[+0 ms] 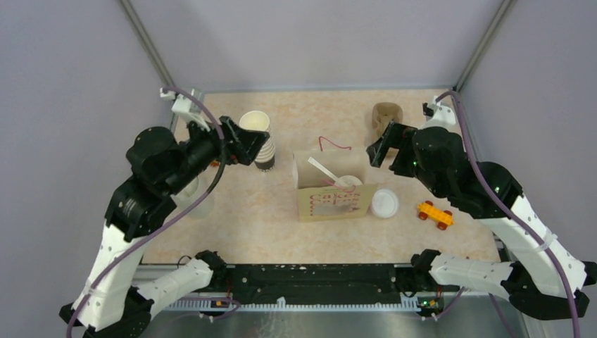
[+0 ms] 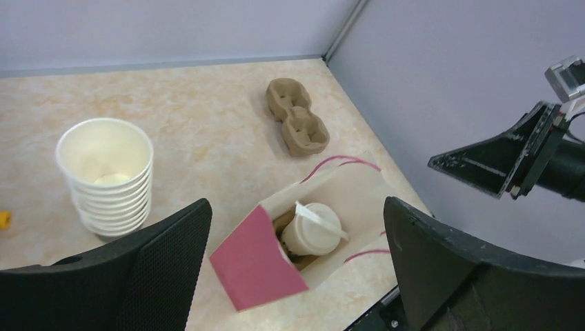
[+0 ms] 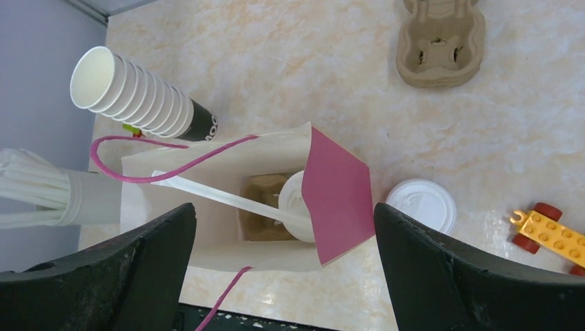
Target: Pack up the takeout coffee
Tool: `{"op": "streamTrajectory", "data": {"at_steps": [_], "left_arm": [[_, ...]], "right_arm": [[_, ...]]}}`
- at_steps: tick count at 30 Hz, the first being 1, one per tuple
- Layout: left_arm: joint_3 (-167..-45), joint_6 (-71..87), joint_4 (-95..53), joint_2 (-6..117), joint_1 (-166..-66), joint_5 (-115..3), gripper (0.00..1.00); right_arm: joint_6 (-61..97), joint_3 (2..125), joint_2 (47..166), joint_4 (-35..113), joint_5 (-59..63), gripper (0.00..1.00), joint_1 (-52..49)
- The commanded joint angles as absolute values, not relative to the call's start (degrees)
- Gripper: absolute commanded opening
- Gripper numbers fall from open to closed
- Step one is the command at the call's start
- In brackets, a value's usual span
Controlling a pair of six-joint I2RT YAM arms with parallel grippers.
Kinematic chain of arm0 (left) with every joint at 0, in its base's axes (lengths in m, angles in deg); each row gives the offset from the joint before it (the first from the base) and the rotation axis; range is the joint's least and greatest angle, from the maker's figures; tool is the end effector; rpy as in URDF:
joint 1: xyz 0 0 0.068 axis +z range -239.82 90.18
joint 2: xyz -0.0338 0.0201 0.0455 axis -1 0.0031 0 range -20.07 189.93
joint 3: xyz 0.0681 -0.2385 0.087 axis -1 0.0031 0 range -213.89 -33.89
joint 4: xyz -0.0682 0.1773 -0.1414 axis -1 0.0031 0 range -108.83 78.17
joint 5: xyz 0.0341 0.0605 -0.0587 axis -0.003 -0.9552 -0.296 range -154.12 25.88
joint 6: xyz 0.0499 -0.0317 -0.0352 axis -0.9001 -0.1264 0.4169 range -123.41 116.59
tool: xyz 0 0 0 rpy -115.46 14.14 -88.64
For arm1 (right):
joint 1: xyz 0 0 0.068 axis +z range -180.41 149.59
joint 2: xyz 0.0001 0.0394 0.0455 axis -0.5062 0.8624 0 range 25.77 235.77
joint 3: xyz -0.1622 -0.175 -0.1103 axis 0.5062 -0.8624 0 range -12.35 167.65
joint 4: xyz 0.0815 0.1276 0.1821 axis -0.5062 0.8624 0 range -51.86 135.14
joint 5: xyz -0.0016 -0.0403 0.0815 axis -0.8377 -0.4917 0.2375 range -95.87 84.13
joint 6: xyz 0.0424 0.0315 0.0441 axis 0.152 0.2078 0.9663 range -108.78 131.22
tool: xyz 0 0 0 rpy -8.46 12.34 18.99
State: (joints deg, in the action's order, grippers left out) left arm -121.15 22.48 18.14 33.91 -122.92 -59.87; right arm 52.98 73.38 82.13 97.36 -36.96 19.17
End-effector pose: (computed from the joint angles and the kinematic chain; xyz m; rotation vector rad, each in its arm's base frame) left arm 0.1231 -0.0853 0.4804 0.1661 1.6956 -0.8412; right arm 0.1165 0.0925 0.4236 0.1863 2.0308 0.4428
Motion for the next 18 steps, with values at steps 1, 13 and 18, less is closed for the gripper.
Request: {"op": "streamTrajectory", "data": {"at_steps": [1, 13, 18], "left_arm": [[-115.76, 20.87, 22.35, 26.33, -122.94, -66.03, 0.99], [-108.58, 21.22, 19.46, 18.65, -122.95, -69.81, 0.99], [-109.16, 20.53, 18.72, 18.63, -122.91, -69.78, 0.99]], "right_arm": [[57.93, 75.07, 80.37, 98.29, -39.0, 0.98, 18.89], [47.32, 70.88, 72.11, 88.1, -38.45, 0.98, 18.9], [47.9, 70.86, 71.82, 87.92, -37.82, 0.99, 18.94]]}}
